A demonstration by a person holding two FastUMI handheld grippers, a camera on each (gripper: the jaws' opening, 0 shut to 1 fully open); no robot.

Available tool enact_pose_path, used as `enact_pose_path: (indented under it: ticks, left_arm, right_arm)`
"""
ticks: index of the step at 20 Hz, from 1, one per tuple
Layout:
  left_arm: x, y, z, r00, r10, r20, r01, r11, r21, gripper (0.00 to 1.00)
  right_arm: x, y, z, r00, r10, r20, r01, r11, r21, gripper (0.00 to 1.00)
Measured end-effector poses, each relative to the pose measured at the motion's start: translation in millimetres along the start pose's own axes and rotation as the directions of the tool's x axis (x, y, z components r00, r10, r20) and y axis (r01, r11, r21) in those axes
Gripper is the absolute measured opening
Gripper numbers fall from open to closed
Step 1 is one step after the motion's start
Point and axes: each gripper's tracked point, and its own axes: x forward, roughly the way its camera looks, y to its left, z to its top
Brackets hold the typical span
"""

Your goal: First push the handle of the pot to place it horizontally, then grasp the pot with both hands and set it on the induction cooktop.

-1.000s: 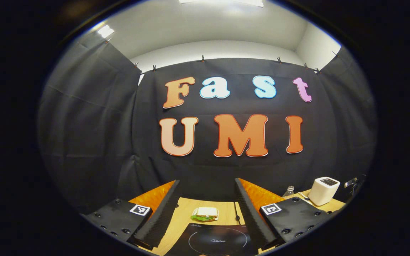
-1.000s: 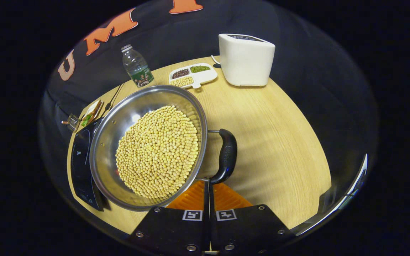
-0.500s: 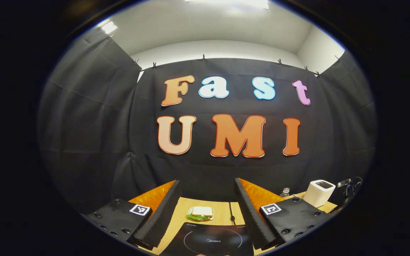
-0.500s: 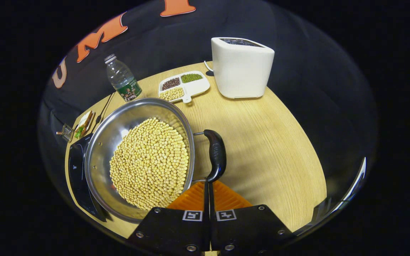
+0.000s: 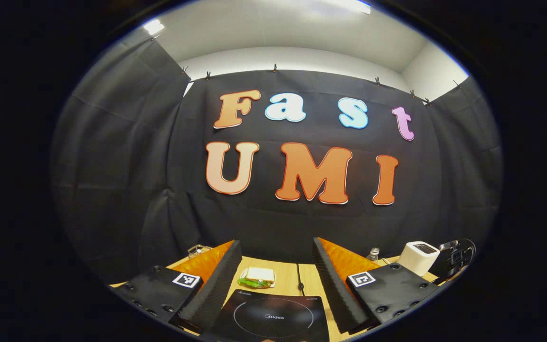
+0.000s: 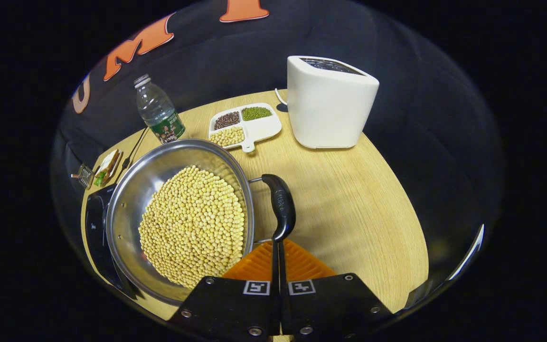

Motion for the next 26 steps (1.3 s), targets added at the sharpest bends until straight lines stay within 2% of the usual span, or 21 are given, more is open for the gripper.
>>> enact_pose_path:
  ticks: [4,5,8,9,10,11,13,15,16,17,19,21,26]
  left_arm:
    - [8,-19,-27,0.995,-0.051,-0.088,0.051,0.999,-0.007,0.99]
    - [10,-29,-36,0.991,-0.072,-0.117,0.071,0.997,-0.008,0.99]
    - [15,-65,-68,0.966,-0.146,-0.212,0.151,0.989,0.005,0.98]
    - [16,-78,-79,0.954,-0.18,-0.241,0.187,0.982,0.006,0.97]
    - [18,-91,-94,0.939,-0.207,-0.276,0.215,0.977,0.001,0.99]
    - [20,-101,-109,0.921,-0.231,-0.313,0.239,0.971,-0.012,0.98]
    - [21,-119,-138,0.88,-0.272,-0.389,0.278,0.96,-0.043,0.98]
    - [22,-135,-163,0.842,-0.294,-0.453,0.302,0.952,-0.058,0.98]
    - [26,-142,-175,0.826,-0.298,-0.479,0.307,0.95,-0.06,0.98]
    - [29,-150,-192,0.801,-0.299,-0.519,0.312,0.948,-0.065,0.98]
    - [26,-165,-225,0.737,-0.309,-0.601,0.326,0.942,-0.085,0.98]
    - [37,-183,-253,0.705,-0.324,-0.632,0.35,0.933,-0.088,0.95]
    - [56,-196,-295,0.638,-0.299,-0.71,0.332,0.938,-0.098,0.94]
  right_arm:
    - [-26,9,12,0.996,0.08,0.047,-0.08,0.997,0.006,0.01]
    - [-32,9,18,0.993,0.091,0.069,-0.092,0.996,0.013,0.07]
    - [-50,10,39,0.984,0.11,0.138,-0.112,0.994,0.002,0.14]
    - [-52,11,42,0.982,0.117,0.15,-0.117,0.993,-0.006,0.23]
    - [-51,14,44,0.98,0.119,0.16,-0.118,0.993,-0.016,0.3]
    - [-51,17,43,0.98,0.119,0.162,-0.115,0.993,-0.029,0.47]
    - [-47,23,39,0.981,0.118,0.152,-0.11,0.992,-0.066,0.62]
    - [-43,28,38,0.982,0.114,0.151,-0.1,0.99,-0.097,0.72]
    - [-41,31,37,0.982,0.111,0.152,-0.095,0.99,-0.109,0.68]
    - [-39,31,37,0.983,0.107,0.15,-0.09,0.989,-0.117,0.75]
    - [-36,30,37,0.984,0.098,0.15,-0.08,0.989,-0.122,0.76]
    - [-32,29,38,0.985,0.085,0.153,-0.066,0.99,-0.128,0.76]
    - [-23,16,38,0.988,0.039,0.147,-0.017,0.988,-0.151,0.76]
